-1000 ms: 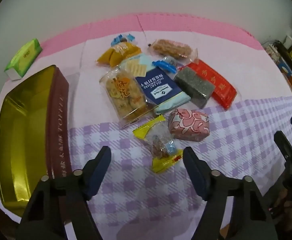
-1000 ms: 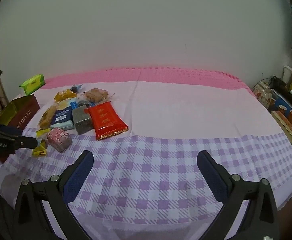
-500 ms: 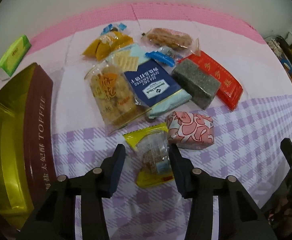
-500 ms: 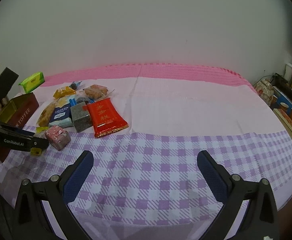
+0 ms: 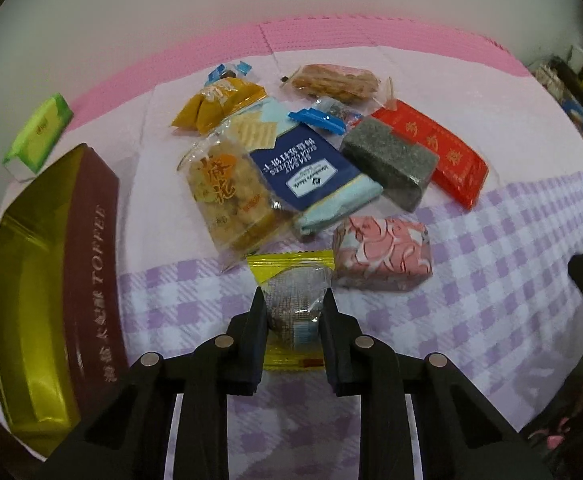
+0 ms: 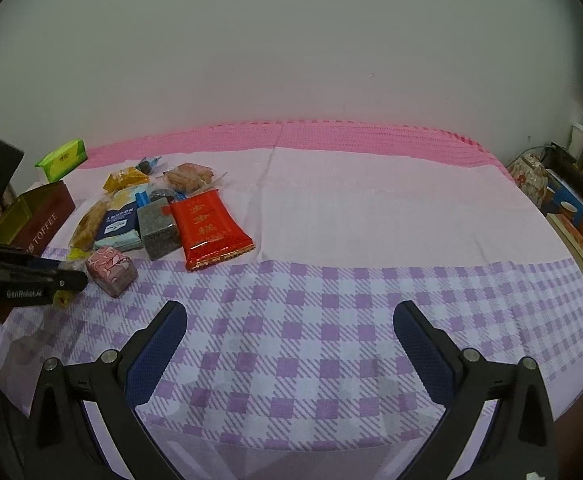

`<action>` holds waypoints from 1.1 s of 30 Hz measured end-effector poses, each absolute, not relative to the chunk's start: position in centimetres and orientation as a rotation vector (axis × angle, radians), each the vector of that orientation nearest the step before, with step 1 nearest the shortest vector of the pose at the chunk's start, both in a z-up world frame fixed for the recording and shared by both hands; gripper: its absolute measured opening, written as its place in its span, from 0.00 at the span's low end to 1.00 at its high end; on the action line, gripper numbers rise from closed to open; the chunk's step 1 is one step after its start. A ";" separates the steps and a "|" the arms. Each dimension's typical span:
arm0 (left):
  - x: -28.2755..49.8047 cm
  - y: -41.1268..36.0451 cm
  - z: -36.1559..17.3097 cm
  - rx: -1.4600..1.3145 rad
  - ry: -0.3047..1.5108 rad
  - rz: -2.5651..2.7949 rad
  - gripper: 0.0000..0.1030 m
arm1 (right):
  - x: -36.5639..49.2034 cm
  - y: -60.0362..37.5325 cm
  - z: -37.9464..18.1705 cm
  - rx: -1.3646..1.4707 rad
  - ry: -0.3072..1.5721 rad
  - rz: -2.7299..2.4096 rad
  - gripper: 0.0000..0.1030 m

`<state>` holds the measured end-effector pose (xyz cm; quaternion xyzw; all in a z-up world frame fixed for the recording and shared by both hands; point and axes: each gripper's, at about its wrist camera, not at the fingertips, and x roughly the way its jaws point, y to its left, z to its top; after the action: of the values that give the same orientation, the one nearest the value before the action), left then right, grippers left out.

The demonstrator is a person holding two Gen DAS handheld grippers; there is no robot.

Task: Organize snacks
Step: 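Carry the candy with the left gripper into the gold tin tray and open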

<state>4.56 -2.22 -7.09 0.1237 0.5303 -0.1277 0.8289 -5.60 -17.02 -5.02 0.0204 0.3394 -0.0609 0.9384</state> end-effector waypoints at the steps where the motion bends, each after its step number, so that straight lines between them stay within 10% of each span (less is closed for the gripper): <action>1: 4.2 -2.3 -6.8 0.269 1.117 -0.270 0.24 | -5.6 -17.0 -5.1 0.040 0.692 -0.125 1.00; 33: 3.3 6.6 1.4 0.253 0.939 -0.090 0.24 | -3.6 -15.9 -4.9 -0.012 0.746 -0.130 1.00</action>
<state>3.30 6.62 1.38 0.1214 0.4509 -0.0430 0.8833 -3.61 -15.88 -4.89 -0.0060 0.3641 -0.0636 0.9292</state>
